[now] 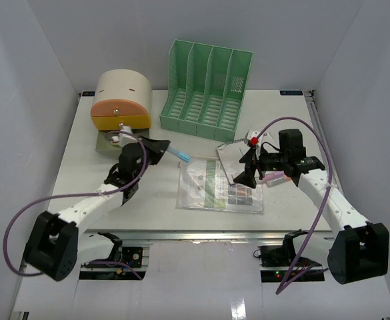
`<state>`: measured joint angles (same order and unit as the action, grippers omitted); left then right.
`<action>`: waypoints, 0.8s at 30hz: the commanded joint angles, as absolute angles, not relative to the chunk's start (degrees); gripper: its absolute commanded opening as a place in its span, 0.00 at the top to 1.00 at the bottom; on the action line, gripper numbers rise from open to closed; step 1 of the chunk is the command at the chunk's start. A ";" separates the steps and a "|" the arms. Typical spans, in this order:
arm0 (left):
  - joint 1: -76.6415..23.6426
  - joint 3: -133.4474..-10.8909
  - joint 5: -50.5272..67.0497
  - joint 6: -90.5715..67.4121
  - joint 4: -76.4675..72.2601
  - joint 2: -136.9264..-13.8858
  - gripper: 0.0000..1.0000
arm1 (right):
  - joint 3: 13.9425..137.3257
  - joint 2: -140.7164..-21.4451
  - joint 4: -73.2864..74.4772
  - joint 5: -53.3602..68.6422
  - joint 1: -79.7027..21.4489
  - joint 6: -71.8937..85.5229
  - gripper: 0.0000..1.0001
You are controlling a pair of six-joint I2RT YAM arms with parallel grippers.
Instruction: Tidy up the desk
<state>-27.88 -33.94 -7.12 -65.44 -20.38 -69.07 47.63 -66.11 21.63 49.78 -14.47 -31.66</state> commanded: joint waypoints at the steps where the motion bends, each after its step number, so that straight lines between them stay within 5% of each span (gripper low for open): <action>1: -16.08 -31.58 -8.07 -66.70 -8.70 -58.11 1.00 | 43.91 -63.80 21.43 53.65 -8.96 -35.94 0.10; 11: 10.15 -37.93 2.30 -66.24 -2.97 -66.65 0.96 | 41.76 -61.14 19.86 52.44 -1.91 -34.53 0.10; 17: 12.62 -41.12 10.97 -64.91 -7.64 -76.29 0.49 | 42.53 -57.91 24.29 40.50 -0.83 -53.92 0.10; 20: 13.26 -40.39 14.06 -64.04 -10.09 -75.96 0.09 | 41.32 -58.09 34.14 34.25 -0.79 -85.26 0.10; 21: 13.49 -40.22 14.88 -63.28 -10.69 -75.60 0.02 | 41.36 -59.32 37.05 30.58 -0.79 -91.97 0.09; 24: 14.09 -40.04 17.36 -60.61 -11.48 -73.28 0.02 | 43.07 -66.87 44.13 23.18 -0.47 -102.54 0.04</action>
